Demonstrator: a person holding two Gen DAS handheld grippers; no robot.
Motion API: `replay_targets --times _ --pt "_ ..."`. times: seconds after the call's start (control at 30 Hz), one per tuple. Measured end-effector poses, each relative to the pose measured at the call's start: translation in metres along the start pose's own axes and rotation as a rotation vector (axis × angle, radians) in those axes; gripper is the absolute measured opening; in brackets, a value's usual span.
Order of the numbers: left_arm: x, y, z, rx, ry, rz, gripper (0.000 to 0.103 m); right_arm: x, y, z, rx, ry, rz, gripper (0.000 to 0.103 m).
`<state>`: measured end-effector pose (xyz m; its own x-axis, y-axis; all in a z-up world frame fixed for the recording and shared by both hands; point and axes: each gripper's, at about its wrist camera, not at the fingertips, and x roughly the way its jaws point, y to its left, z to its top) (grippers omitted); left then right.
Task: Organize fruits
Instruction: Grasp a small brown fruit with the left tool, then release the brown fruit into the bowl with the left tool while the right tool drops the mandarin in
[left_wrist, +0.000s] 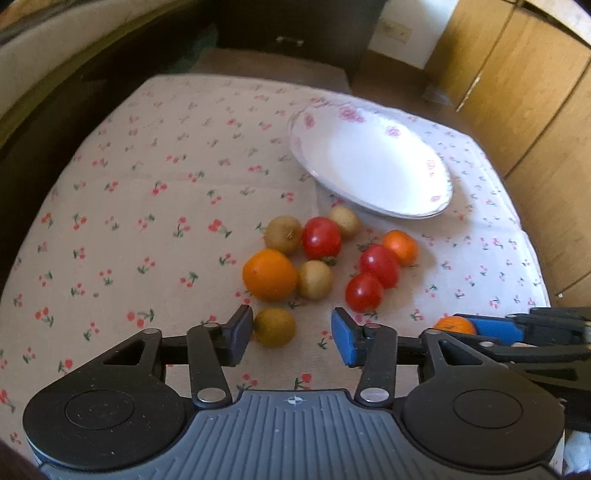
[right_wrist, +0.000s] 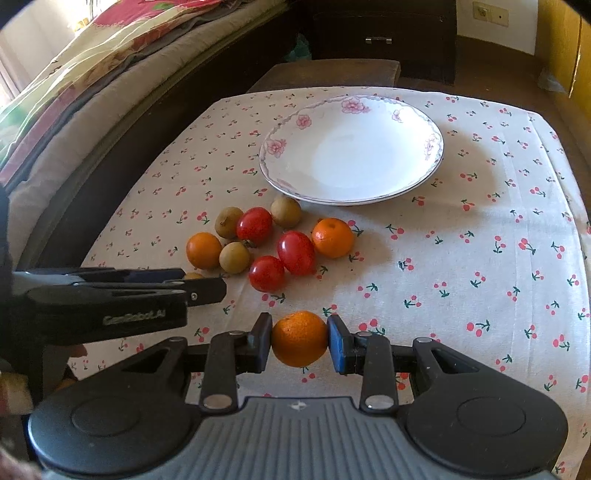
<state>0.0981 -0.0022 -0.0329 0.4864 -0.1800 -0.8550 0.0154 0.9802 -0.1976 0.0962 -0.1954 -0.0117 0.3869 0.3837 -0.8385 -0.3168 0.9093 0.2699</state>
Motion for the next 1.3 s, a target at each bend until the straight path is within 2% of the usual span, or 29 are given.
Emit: replay_targets --times 0.23,0.6,0.8,1.07,1.3 --pt "0.004 0.001 0.002 -0.013 0.000 0.045 0.034 -0.001 0.002 0.004 0.000 -0.013 -0.005 0.033" --pt "-0.015 -0.010 0.010 0.008 -0.050 0.012 0.034 -0.009 -0.001 0.018 0.008 -0.057 -0.021 0.033" --pt "-0.020 -0.020 0.030 0.006 -0.091 -0.024 0.034 -0.012 -0.013 0.039 0.043 -0.097 -0.036 0.033" --pt "-0.004 -0.033 0.066 0.011 -0.122 -0.053 0.034 0.002 -0.027 0.071 0.068 -0.118 -0.056 0.034" --pt "0.026 -0.035 0.085 0.005 -0.099 -0.049 0.034 0.026 -0.039 0.092 0.081 -0.105 -0.068 0.034"
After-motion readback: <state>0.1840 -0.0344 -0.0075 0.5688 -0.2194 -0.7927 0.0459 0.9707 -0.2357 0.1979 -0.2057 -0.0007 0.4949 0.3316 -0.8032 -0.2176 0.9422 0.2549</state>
